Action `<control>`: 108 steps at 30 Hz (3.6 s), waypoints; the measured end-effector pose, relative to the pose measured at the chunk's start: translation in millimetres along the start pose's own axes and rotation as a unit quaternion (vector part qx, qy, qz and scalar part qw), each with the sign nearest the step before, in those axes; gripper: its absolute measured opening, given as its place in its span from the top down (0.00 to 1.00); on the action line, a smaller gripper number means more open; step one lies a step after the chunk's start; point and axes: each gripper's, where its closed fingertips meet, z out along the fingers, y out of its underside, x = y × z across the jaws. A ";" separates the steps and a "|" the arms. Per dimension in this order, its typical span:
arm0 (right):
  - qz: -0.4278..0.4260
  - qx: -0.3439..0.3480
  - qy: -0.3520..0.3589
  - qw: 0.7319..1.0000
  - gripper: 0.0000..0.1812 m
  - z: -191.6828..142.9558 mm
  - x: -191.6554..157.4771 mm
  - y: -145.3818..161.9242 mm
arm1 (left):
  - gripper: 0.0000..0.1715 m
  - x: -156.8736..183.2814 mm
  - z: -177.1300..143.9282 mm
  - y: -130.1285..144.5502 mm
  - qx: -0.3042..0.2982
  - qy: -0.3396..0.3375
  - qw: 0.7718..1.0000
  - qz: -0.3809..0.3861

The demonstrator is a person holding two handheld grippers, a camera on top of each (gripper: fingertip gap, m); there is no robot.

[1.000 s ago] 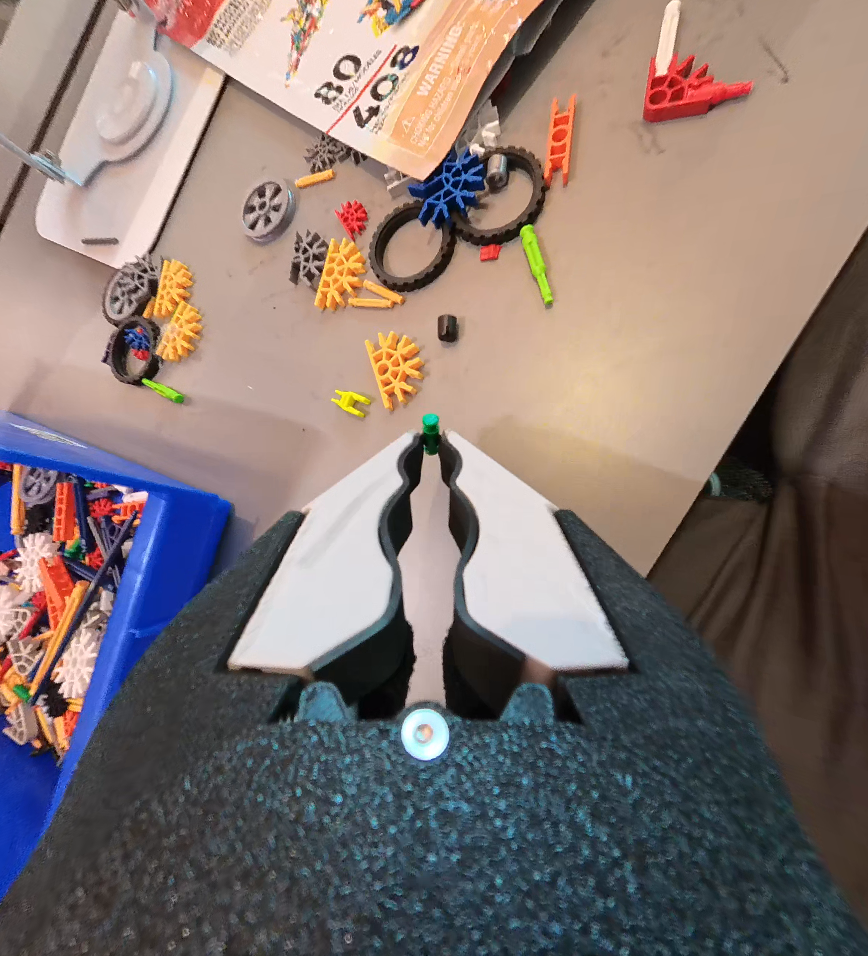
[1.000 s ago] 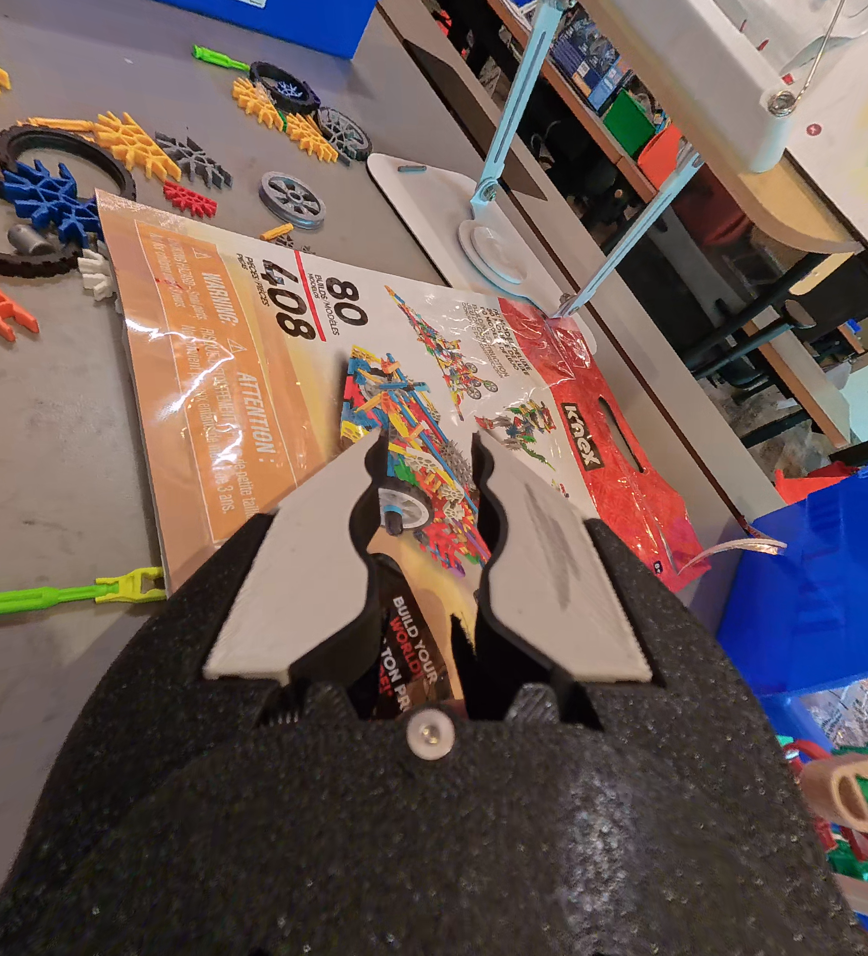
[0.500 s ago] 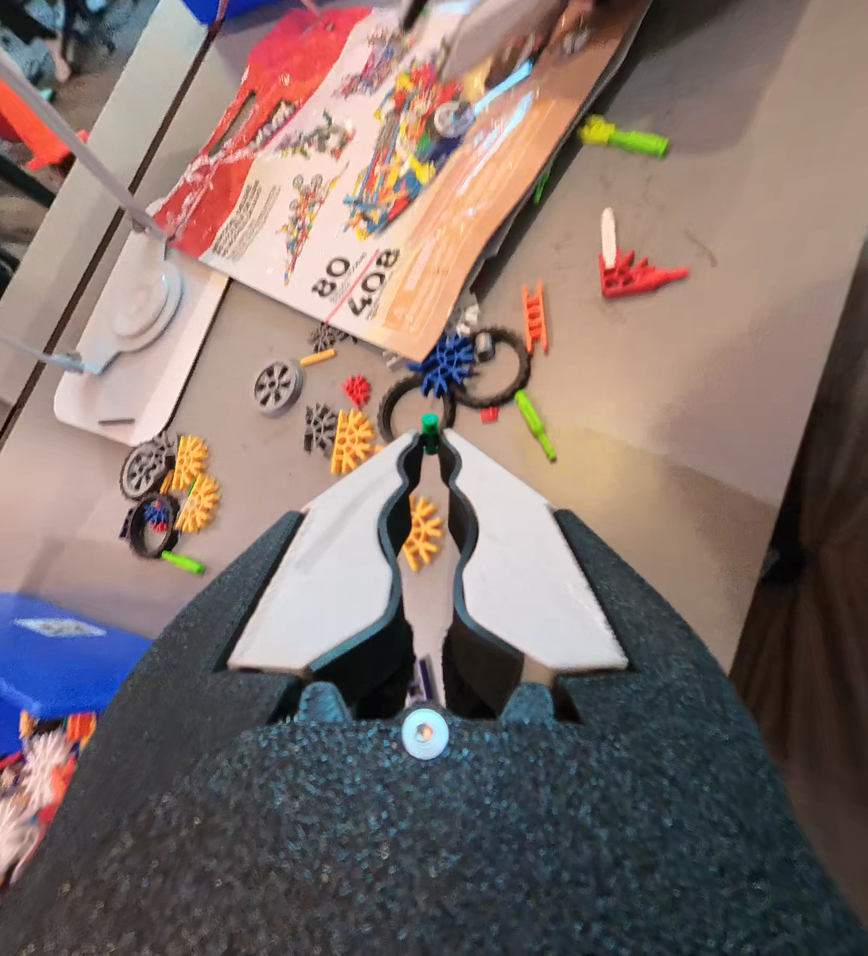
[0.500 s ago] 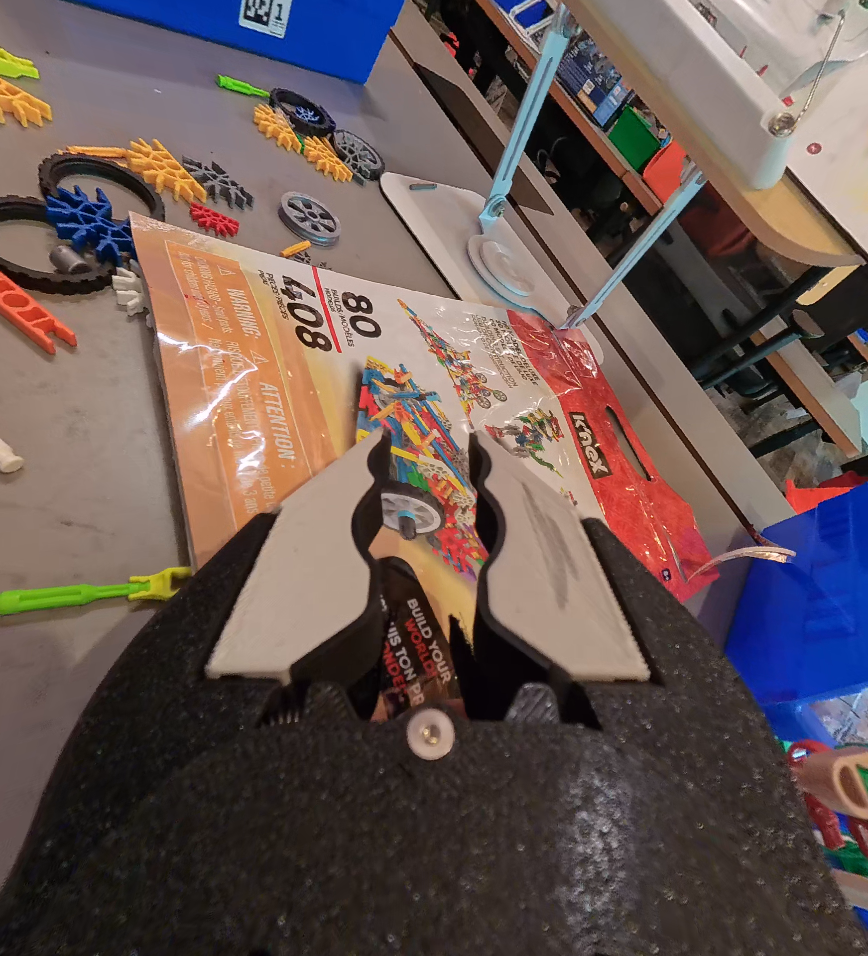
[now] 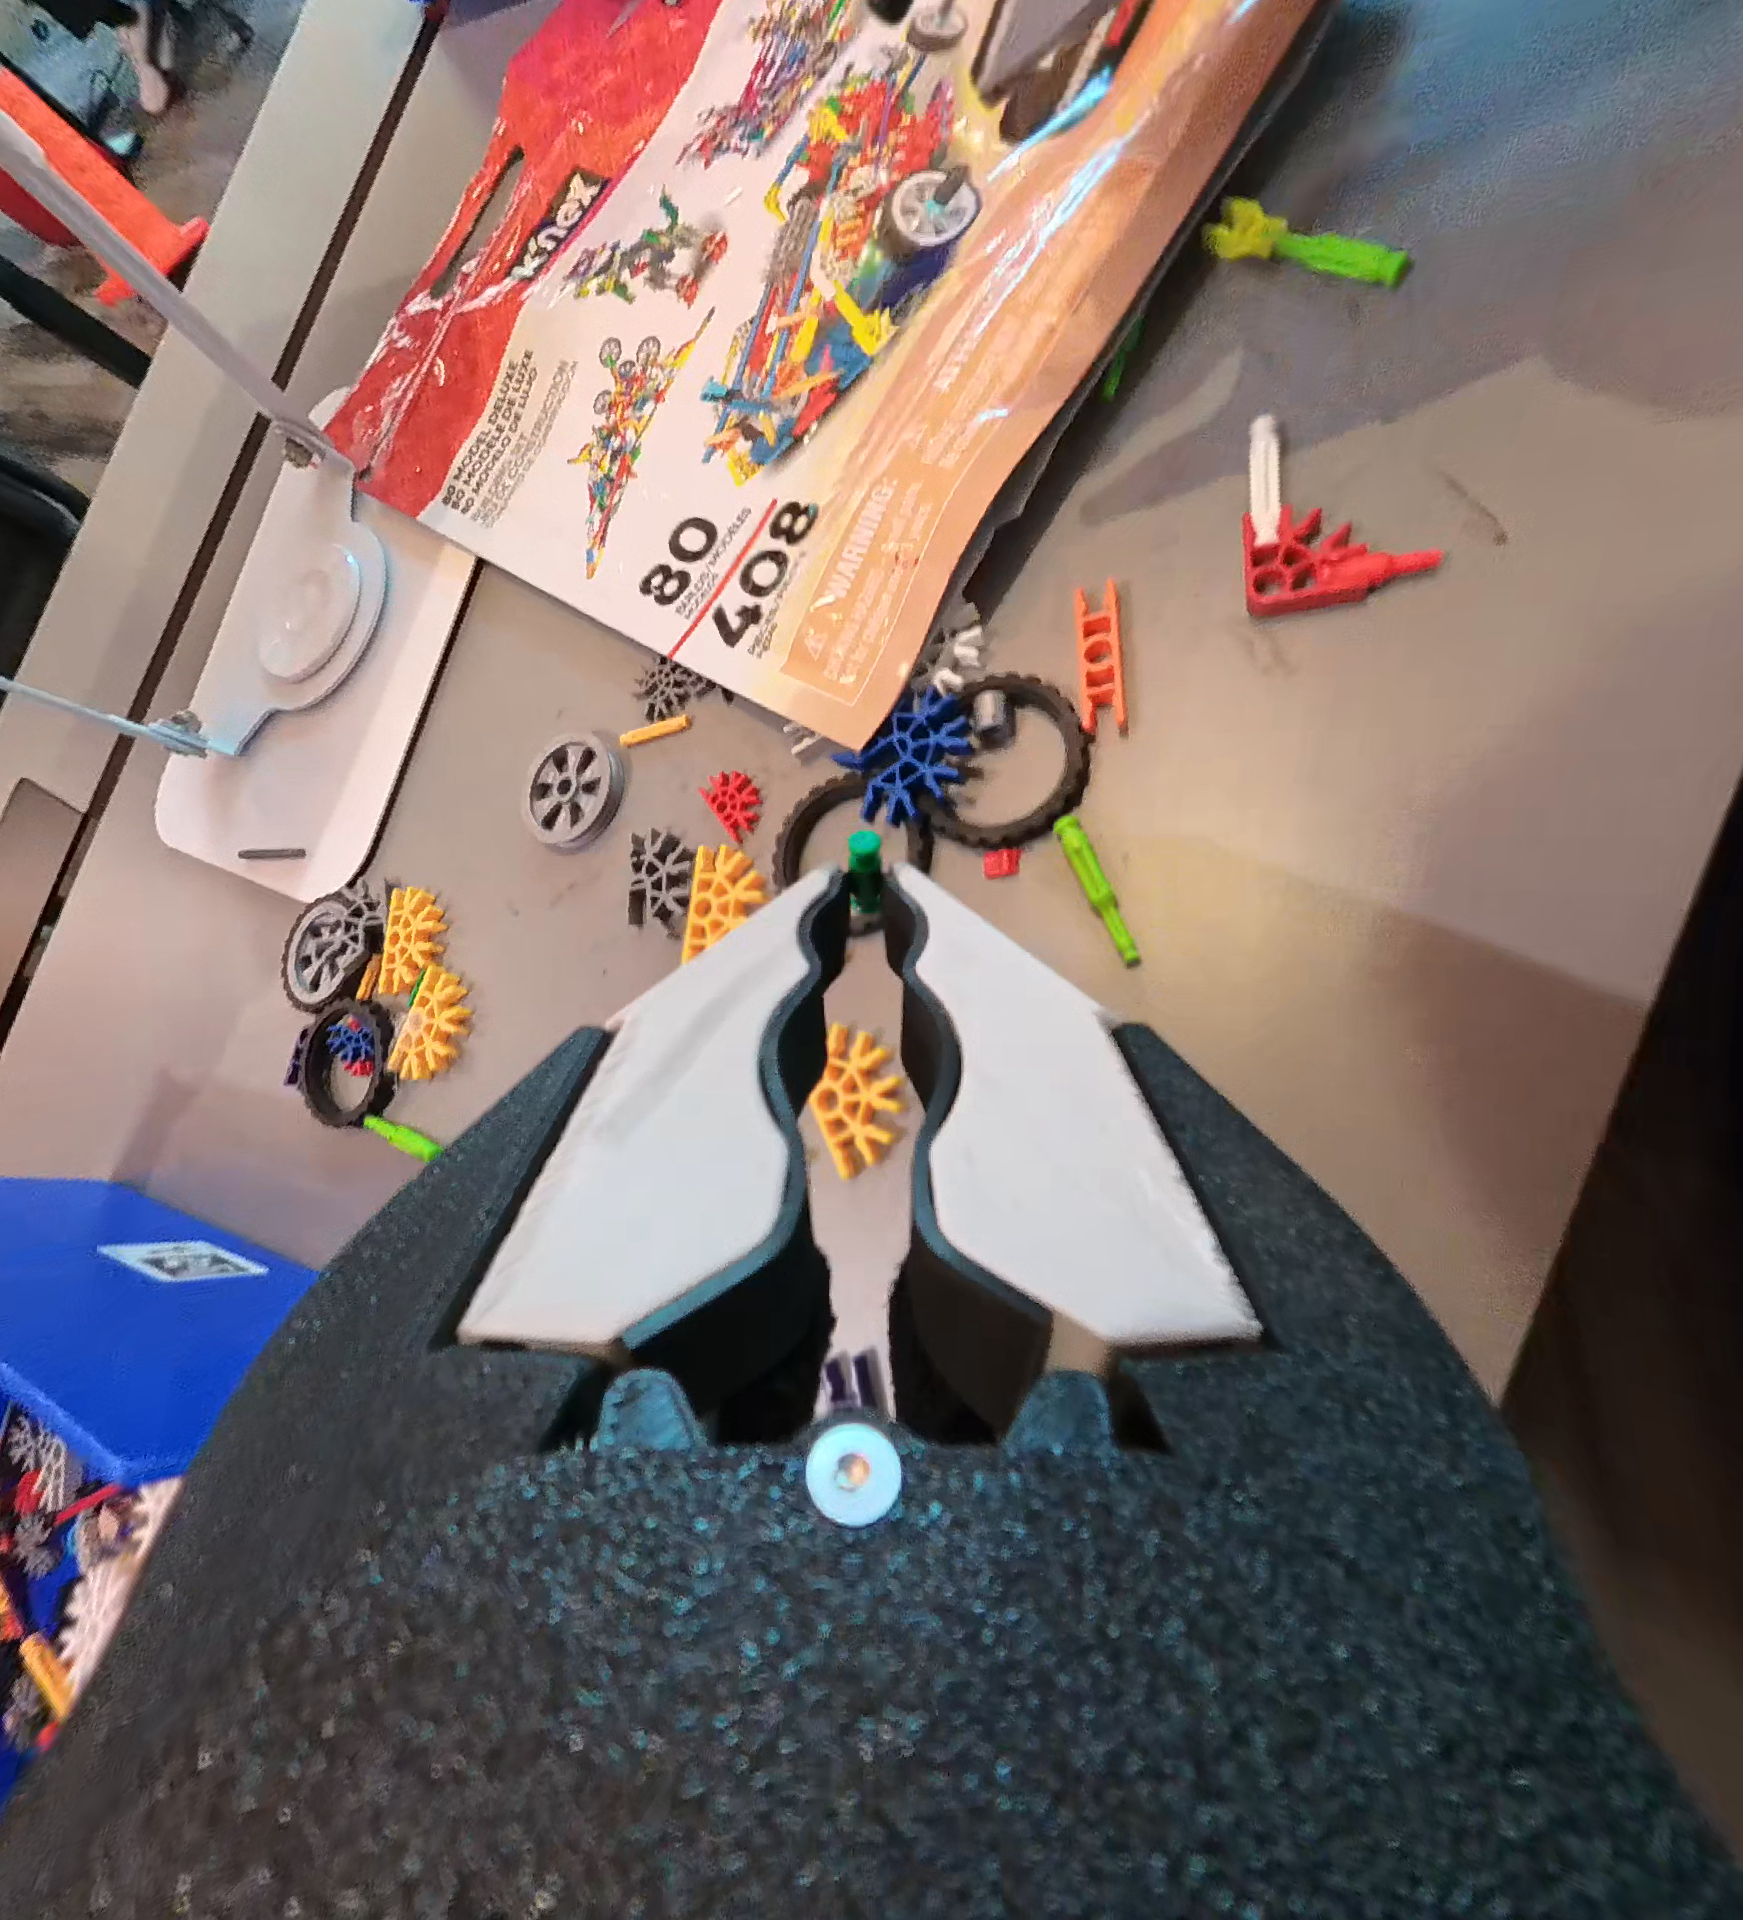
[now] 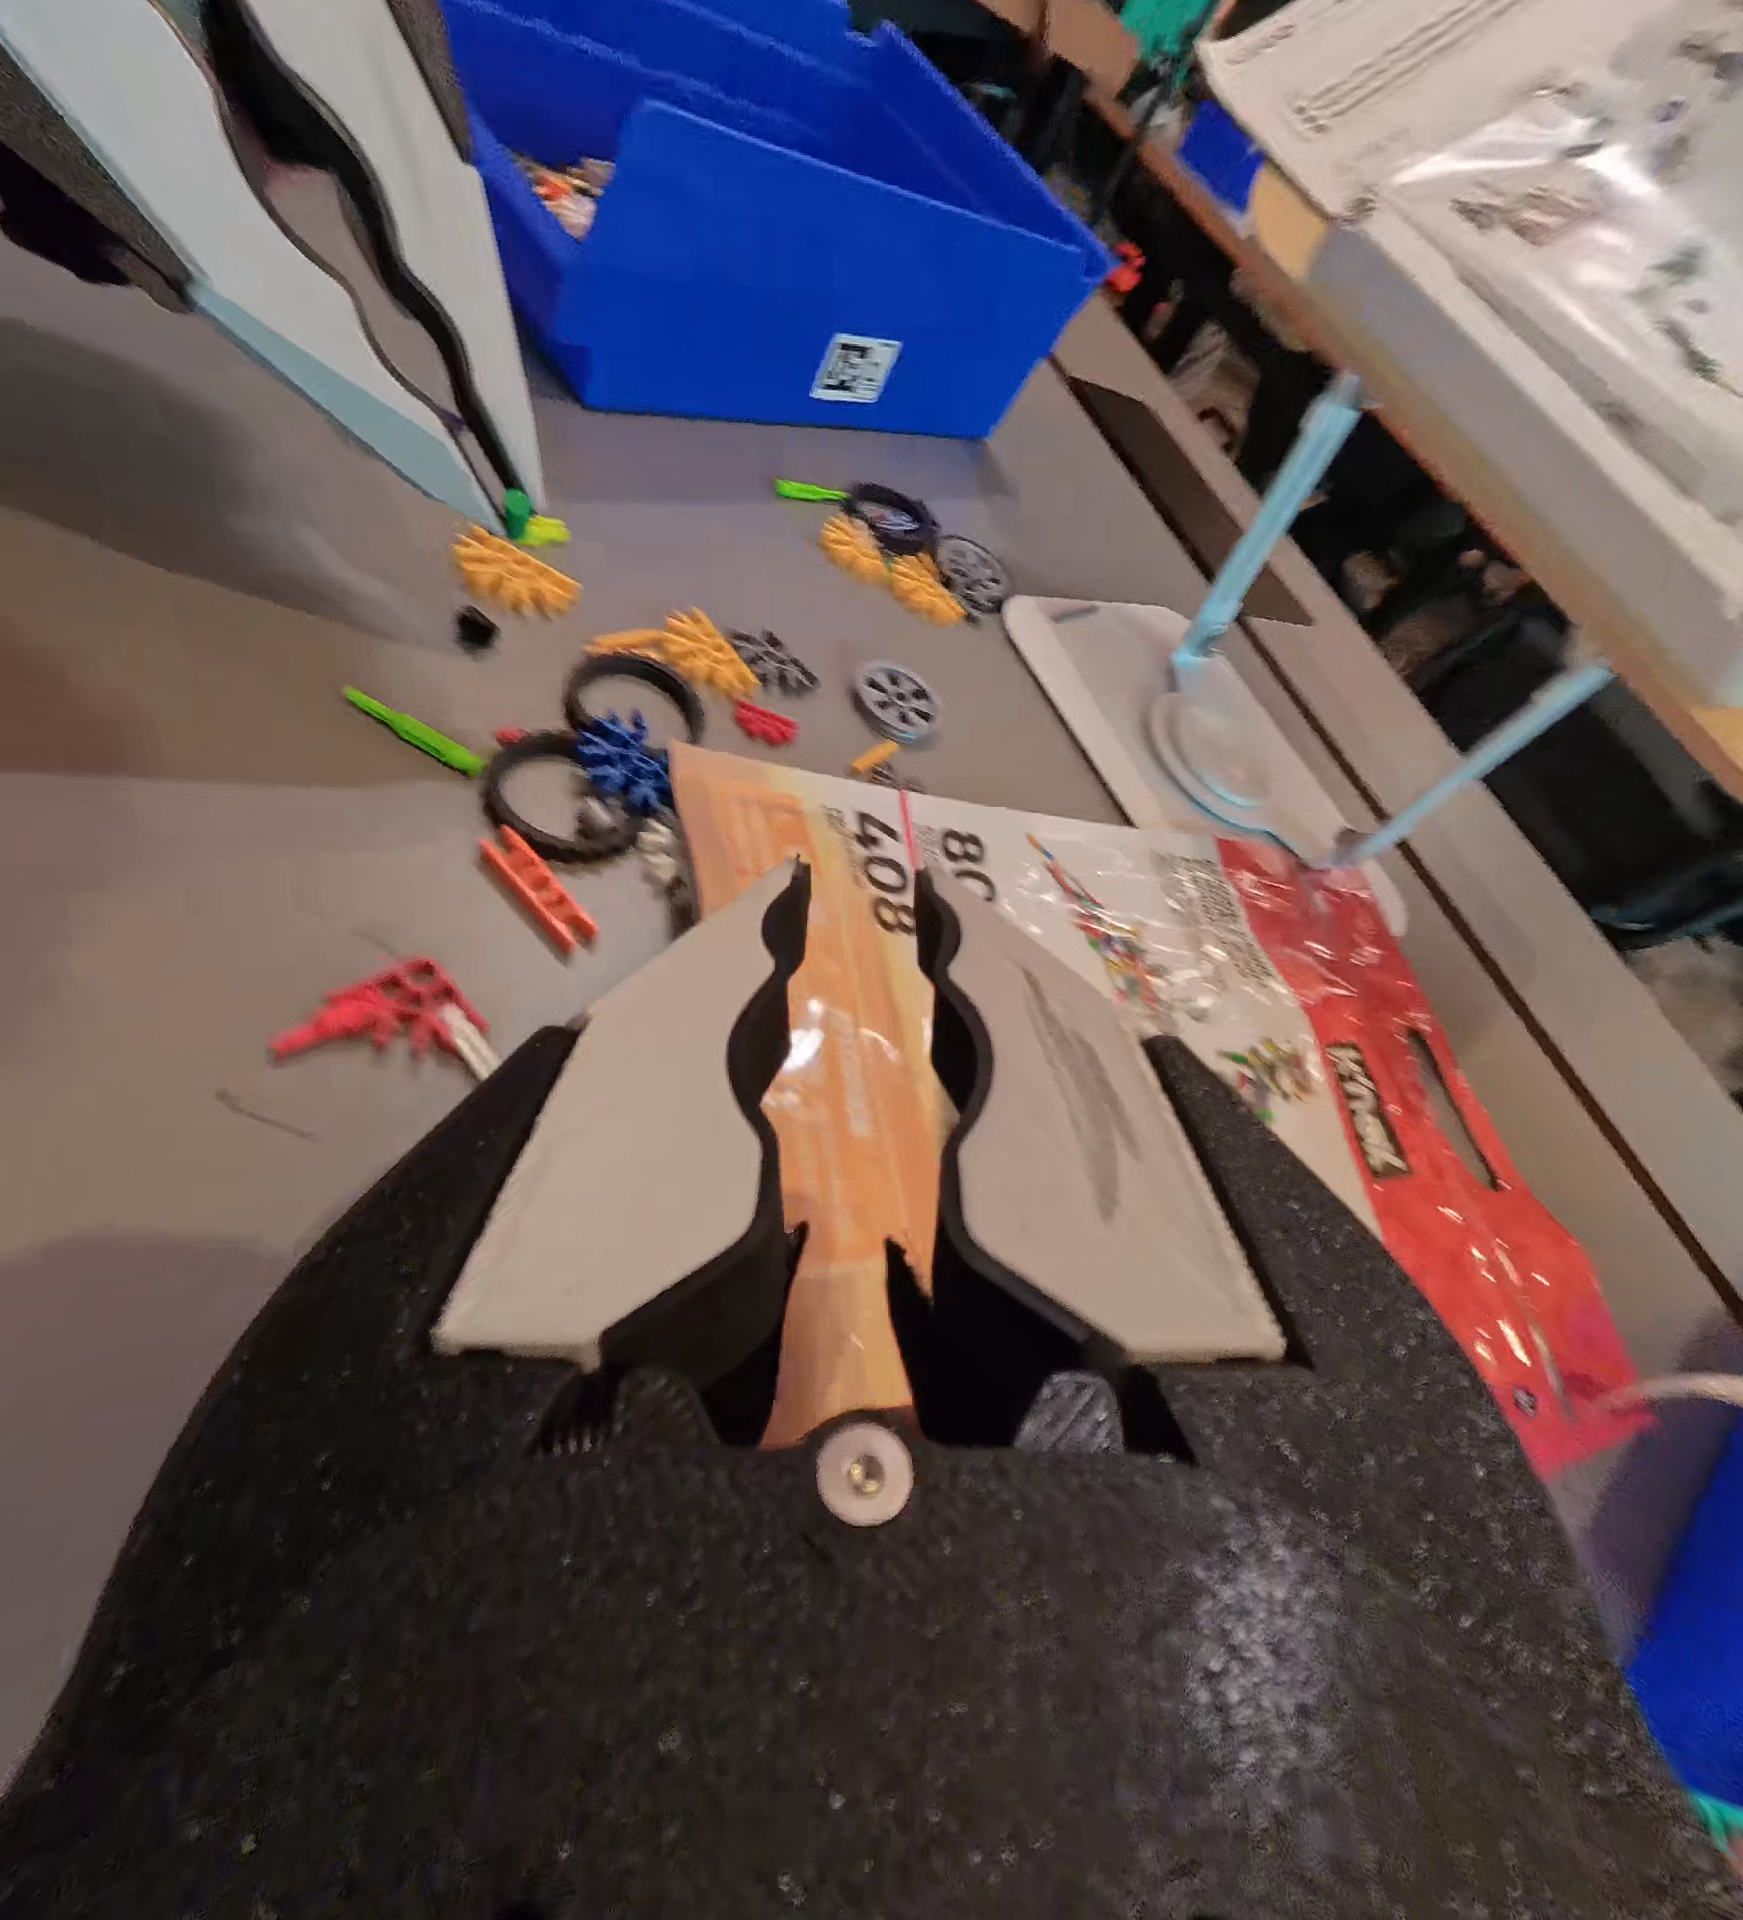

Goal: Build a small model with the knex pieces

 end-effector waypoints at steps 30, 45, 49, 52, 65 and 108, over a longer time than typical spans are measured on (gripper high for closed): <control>-0.068 -0.106 -0.126 0.984 0.88 78.9 -120.5 -24.3 | 0.94 30.0 4.1 48.9 -0.042 0.027 0.998 0.031; -0.063 -0.141 -0.201 0.967 0.88 117.6 -135.2 -23.0 | 0.93 2.3 5.5 71.6 -0.062 0.007 0.998 -0.029; -0.052 -0.142 -0.217 0.964 0.90 120.1 -134.8 -22.6 | 0.92 4.8 1.6 72.7 -0.056 0.027 0.997 -0.054; -0.043 -0.146 -0.223 0.963 0.92 123.1 -132.2 -21.7 | 0.92 7.0 -2.3 74.7 -0.052 0.034 0.996 -0.069; -0.031 -0.155 -0.235 0.959 1.00 131.4 -125.3 -19.5 | 0.91 6.1 -21.7 75.2 0.000 0.032 0.994 -0.100; 0.017 -0.036 -0.244 0.969 0.95 141.6 -98.3 -39.6 | 0.91 -163.0 -70.8 166.4 -0.199 0.173 0.964 0.016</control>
